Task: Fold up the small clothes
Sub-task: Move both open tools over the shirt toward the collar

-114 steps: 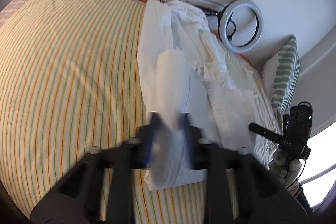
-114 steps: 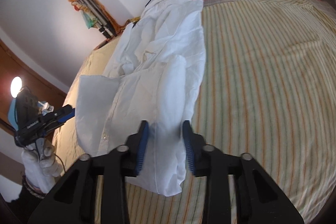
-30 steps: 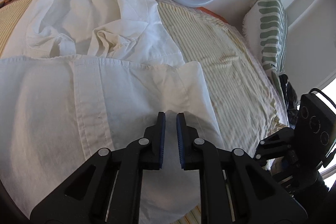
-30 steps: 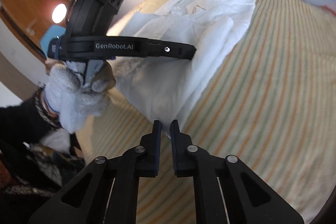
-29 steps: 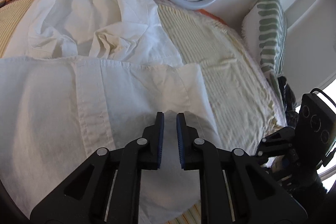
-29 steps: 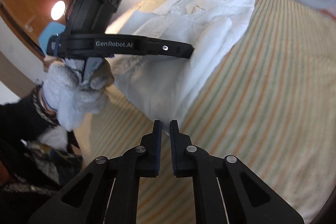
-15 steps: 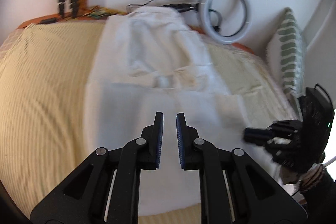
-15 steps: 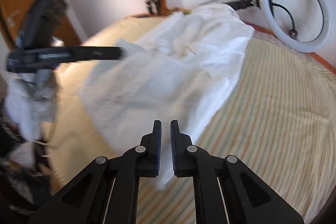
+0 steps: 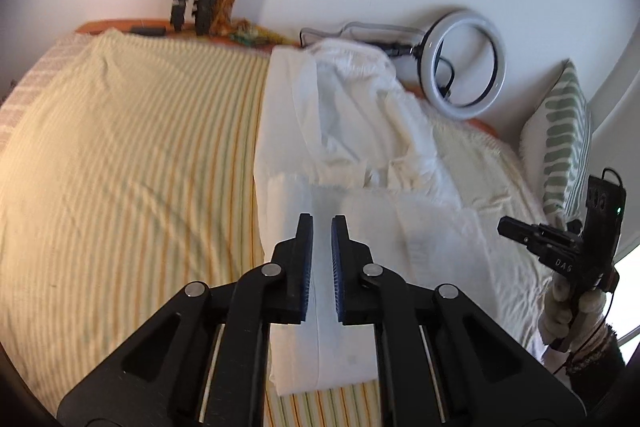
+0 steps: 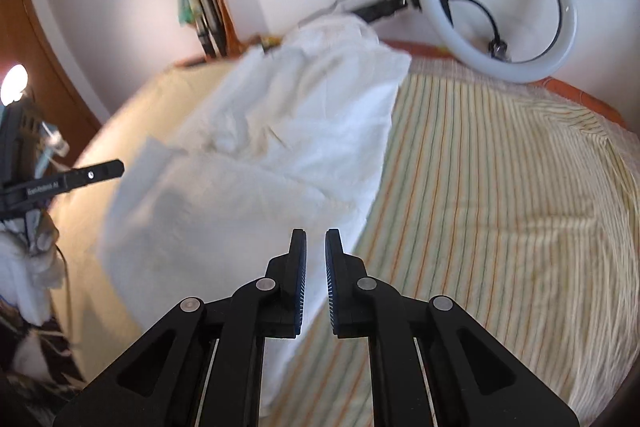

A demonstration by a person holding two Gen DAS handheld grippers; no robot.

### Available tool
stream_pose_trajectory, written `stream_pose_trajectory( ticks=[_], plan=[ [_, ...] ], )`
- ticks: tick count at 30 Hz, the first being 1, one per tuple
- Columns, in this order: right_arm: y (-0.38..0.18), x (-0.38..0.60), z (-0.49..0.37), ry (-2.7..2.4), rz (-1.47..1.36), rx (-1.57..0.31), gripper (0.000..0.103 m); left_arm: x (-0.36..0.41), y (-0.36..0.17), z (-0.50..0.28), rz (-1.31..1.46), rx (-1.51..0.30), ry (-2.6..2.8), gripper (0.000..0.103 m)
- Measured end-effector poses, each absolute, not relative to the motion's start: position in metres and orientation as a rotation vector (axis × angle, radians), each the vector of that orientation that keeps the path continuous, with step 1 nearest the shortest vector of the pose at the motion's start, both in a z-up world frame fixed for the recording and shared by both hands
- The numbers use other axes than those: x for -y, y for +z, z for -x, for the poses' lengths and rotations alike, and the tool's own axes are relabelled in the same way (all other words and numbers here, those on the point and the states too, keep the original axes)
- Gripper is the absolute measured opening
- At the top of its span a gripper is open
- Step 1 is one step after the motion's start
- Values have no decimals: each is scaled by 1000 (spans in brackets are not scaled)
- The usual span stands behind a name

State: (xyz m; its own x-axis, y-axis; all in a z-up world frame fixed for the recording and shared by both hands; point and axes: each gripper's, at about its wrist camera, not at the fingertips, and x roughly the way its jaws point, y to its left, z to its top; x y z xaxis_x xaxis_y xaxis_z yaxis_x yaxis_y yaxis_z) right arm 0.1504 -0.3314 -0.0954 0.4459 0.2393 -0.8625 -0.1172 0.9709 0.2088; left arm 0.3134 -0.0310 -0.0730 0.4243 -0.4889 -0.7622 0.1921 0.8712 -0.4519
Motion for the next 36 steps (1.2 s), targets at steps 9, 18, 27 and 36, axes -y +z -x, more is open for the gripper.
stream_pose_trajectory(
  ticks=[9,18,27,36],
  plan=[
    [-44,343,-157,176,-127,-970,46,3,-26,-361,364,-1013,-420,9],
    [-54,366,-220,194,-155,-1037,57,-5,-70,-457,275,-1088,-440,21],
    [-108,393,-300,178,-293,-1085,50,26,-144,-517,255,-1210,-518,22],
    [-169,403,-357,190,-337,-1131,47,60,-189,-568,279,-1242,-520,22]
  ],
)
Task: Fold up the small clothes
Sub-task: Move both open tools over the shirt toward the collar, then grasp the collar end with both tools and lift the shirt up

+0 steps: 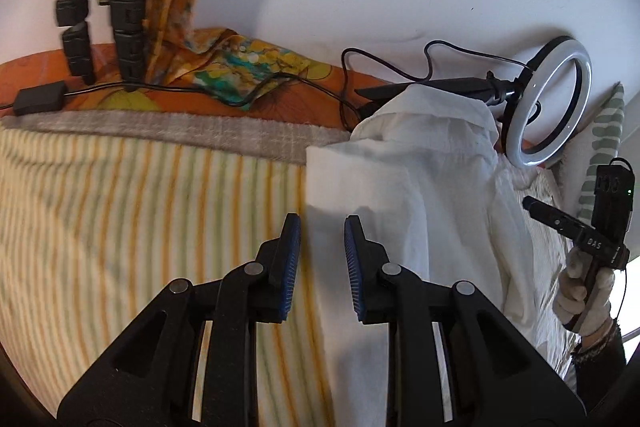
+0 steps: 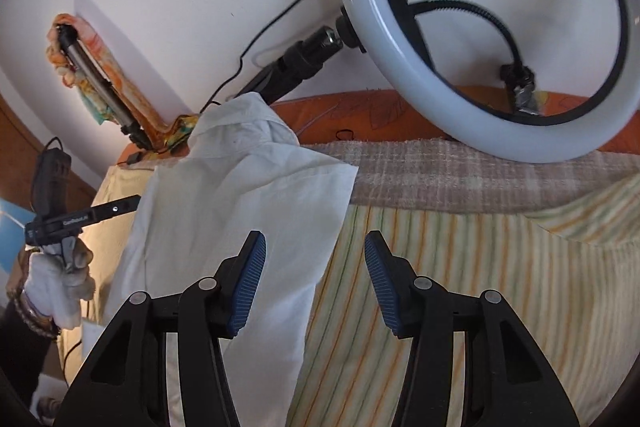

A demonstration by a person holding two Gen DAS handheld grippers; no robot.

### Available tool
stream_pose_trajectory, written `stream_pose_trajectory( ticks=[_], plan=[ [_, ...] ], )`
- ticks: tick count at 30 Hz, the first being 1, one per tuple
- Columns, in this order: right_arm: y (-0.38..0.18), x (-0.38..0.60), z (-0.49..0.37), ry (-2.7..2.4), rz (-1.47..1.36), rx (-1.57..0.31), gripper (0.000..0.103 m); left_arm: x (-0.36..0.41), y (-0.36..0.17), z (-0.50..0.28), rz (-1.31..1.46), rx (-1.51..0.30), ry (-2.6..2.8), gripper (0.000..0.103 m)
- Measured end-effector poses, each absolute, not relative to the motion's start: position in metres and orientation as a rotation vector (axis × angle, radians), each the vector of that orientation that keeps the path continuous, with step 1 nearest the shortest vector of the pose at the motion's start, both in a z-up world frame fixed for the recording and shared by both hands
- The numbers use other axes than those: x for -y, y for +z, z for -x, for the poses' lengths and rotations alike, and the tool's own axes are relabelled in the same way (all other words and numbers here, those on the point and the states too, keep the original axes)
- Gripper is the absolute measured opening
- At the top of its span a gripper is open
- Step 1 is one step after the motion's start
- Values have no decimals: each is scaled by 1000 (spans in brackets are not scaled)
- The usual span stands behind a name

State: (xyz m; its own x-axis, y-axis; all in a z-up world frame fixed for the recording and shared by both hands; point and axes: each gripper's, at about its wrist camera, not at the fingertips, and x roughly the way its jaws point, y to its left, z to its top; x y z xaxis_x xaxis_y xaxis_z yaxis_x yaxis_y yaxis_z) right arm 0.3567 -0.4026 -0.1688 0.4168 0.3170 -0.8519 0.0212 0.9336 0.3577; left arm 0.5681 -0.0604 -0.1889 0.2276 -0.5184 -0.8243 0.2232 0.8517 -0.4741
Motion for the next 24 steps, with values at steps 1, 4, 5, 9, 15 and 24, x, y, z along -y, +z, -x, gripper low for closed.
stream_pose_trajectory(
  ticks=[1,4,5,9,15,24],
  plan=[
    [-173,403,-361,198,-347,-1134,43,66,-191,-572,264,-1244,-522,22],
    [-183,401,-372,217,-351,-1140,40,78,-194,-578,229,-1225,-527,22],
    [-185,399,-374,224,-344,-1143,40,81,-195,-580,224,-1219,-527,22],
    [-197,398,-386,226,-348,-1144,39,83,-196,-587,234,-1207,-521,21],
    [-199,398,-391,237,-369,-1137,5,95,-195,-589,173,-1152,-489,2],
    [-159,398,-380,224,-327,-1013,0,93,-161,-575,194,-1049,-496,0]
  ],
)
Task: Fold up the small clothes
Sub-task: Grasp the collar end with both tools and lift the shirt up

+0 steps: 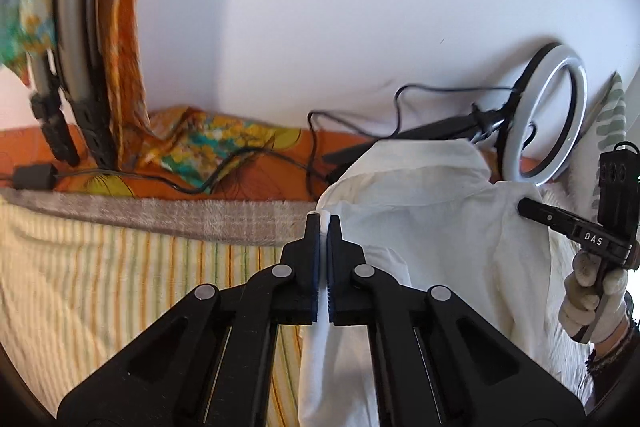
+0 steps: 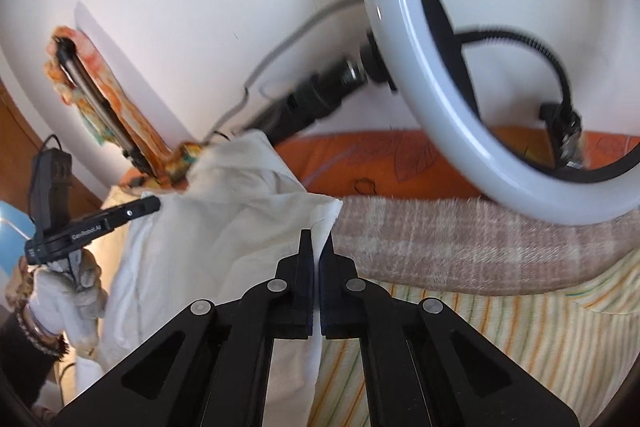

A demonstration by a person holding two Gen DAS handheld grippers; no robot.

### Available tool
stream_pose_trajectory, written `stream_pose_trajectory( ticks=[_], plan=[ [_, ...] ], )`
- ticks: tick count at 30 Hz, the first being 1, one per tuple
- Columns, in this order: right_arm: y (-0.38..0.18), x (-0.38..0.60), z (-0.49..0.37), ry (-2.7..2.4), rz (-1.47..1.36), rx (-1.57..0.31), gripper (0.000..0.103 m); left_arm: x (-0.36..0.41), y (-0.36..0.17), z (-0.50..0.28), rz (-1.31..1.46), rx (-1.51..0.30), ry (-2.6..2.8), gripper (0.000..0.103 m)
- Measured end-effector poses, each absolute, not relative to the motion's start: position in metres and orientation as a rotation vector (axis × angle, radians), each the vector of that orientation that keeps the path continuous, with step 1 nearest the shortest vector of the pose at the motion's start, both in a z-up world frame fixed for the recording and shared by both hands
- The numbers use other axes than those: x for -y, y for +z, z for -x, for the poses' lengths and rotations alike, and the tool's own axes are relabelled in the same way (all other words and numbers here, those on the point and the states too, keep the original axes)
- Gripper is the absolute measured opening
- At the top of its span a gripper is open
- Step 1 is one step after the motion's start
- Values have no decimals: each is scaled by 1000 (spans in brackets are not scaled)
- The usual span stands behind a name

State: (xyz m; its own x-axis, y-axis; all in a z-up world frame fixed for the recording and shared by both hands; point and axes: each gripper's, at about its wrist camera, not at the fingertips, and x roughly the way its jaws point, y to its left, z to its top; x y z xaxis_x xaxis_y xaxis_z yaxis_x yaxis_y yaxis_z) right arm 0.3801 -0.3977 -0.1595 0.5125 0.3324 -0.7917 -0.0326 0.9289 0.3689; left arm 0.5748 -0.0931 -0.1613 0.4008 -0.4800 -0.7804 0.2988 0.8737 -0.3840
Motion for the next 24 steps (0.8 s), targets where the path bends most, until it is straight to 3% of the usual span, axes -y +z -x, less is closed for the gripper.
stream_pose_trajectory(
  ticks=[14,24],
  plan=[
    [-58,370,-318,246,-226,-904,0,67,-57,-502,176,-902,-526,0],
    [-8,338,-269,234,-176,-867,0,90,-3,-477,-64,-872,-575,0]
  ],
)
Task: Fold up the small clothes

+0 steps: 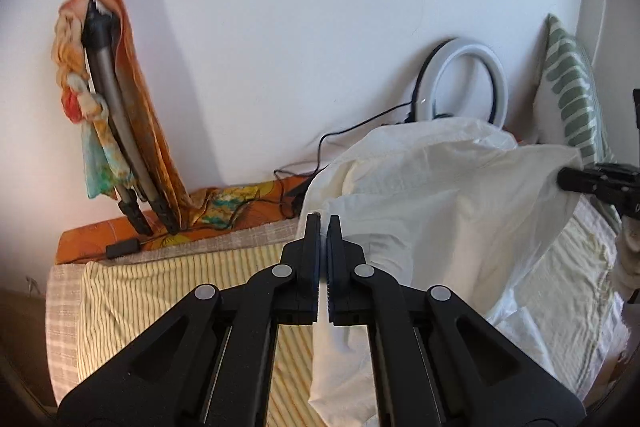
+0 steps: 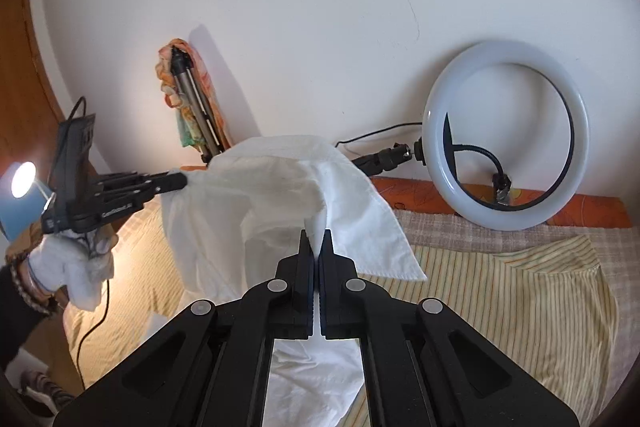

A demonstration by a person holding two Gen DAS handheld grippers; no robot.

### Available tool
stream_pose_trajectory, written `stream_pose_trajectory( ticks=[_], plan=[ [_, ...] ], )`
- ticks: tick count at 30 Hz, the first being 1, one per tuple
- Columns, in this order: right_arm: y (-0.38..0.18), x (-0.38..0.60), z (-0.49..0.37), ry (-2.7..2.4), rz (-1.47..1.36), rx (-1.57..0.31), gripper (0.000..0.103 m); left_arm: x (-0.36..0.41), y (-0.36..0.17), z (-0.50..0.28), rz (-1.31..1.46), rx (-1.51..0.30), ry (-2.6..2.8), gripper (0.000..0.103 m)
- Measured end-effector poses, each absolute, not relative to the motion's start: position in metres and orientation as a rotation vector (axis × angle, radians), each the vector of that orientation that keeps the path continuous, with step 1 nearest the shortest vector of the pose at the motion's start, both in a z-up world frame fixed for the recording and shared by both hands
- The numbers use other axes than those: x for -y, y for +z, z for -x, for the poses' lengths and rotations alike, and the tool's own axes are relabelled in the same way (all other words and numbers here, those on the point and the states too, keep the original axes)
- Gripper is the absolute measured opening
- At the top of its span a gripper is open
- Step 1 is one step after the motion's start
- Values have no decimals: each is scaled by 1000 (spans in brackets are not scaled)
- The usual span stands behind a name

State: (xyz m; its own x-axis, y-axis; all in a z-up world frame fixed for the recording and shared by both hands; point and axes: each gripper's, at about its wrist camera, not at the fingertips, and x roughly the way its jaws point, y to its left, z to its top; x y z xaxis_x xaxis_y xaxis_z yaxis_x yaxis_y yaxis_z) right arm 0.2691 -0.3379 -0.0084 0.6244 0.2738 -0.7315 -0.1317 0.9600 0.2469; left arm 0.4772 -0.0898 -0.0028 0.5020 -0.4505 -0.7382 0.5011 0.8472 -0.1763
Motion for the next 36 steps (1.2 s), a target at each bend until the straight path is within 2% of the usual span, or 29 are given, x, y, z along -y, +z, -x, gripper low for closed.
stream_pose_trajectory(
  ticks=[4,13,21,29,33,36],
  plan=[
    [8,332,-251,243,-149,-855,0,84,19,-439,-115,-796,-589,0],
    [6,317,-185,269,-136,-868,0,42,12,-355,-41,-773,-520,0],
    [-34,300,-114,273,-109,-931,0,29,-32,-274,-74,-819,-515,0],
    [-65,271,-66,227,111,-987,1,27,-63,-217,-167,-854,-508,1],
    [-71,276,-47,226,81,-1022,16,12,-71,-199,-145,-882,-509,1],
    [-69,289,-34,222,28,-1030,17,-5,-68,-192,-94,-887,-504,1]
  ],
)
